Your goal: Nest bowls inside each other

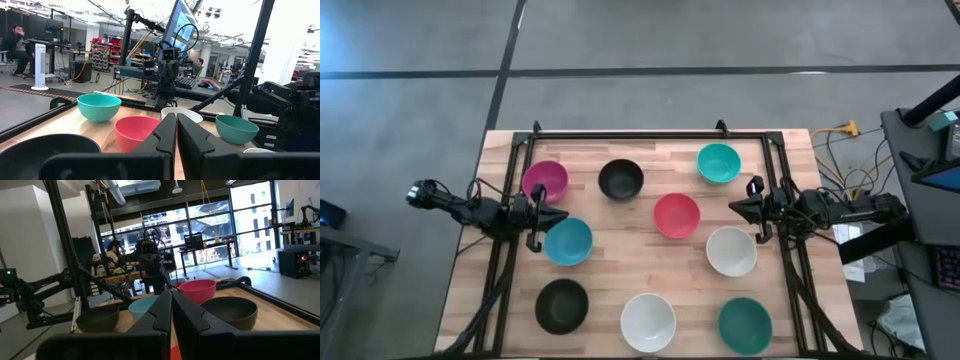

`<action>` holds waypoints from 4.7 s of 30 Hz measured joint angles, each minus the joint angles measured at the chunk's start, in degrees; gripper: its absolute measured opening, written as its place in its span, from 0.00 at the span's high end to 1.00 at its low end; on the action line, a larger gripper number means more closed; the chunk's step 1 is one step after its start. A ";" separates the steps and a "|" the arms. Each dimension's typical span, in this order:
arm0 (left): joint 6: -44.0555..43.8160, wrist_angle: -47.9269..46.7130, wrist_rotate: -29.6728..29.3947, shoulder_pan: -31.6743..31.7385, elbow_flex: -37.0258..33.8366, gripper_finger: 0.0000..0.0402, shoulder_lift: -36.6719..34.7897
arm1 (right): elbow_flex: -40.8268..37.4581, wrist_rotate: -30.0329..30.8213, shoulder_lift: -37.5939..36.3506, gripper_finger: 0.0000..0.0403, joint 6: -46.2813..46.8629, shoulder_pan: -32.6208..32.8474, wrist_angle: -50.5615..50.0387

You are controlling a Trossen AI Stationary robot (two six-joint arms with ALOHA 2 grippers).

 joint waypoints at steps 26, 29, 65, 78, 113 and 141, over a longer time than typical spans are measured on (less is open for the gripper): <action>0.01 0.02 -0.01 0.01 0.00 1.00 0.00 | 0.00 0.00 0.00 0.98 0.00 0.00 -0.01; 0.02 0.00 -0.02 0.00 0.00 1.00 0.00 | 0.02 0.00 0.00 0.98 0.00 0.00 0.00; 0.37 0.02 -0.02 0.02 0.01 1.00 -0.01 | 0.00 0.03 0.02 0.98 -23.03 0.00 0.24; 8.66 15.00 -0.04 0.04 0.00 1.00 -0.01 | 0.01 0.01 0.00 0.98 5.54 0.00 5.11; 29.86 31.52 -11.00 0.06 30.66 1.00 64.11 | 12.25 -15.50 53.79 0.98 -16.34 2.14 52.99; 51.93 18.03 -54.34 -2.26 47.08 1.00 74.97 | 43.17 66.92 62.15 0.98 -80.82 4.24 28.19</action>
